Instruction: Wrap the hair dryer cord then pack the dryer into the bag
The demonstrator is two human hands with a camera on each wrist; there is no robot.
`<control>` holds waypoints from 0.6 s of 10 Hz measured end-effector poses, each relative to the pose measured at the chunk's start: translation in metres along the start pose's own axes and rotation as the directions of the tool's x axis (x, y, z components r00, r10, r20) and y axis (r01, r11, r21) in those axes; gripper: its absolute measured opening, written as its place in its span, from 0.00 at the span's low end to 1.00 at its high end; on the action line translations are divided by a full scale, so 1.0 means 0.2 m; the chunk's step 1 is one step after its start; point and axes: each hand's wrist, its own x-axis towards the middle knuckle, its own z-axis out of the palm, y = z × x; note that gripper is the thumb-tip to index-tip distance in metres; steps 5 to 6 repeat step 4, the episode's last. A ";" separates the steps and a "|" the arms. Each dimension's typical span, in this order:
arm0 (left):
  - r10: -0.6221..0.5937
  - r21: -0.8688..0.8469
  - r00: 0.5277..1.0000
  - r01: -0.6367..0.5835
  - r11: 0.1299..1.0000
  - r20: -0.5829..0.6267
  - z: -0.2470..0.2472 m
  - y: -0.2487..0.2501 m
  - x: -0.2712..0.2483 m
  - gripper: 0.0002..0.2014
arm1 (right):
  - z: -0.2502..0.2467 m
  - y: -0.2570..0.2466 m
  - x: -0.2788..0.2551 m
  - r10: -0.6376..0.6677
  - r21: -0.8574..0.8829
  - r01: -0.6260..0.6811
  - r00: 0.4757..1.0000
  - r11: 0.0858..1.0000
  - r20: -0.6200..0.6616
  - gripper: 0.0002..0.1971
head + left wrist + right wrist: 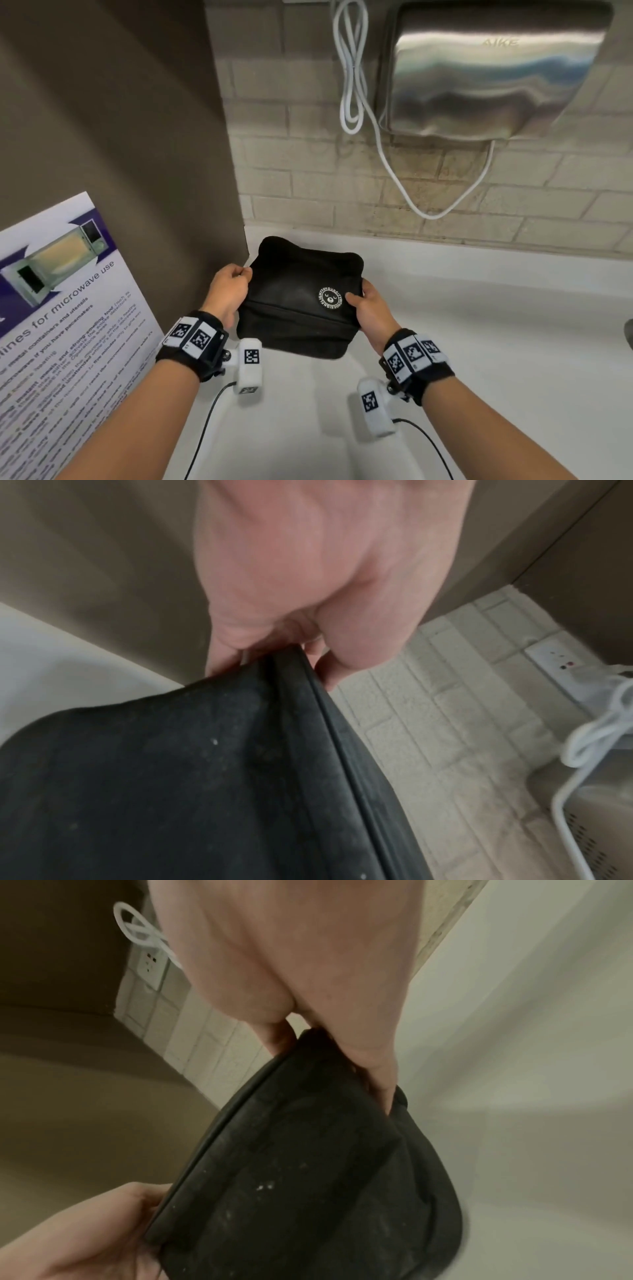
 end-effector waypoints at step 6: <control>0.063 -0.074 0.992 -0.072 0.995 -0.112 -0.08 -0.11 -0.18 0.11 | -0.10 0.06 -0.18 0.009 -0.161 -0.019 0.998 0.987 -0.065 0.23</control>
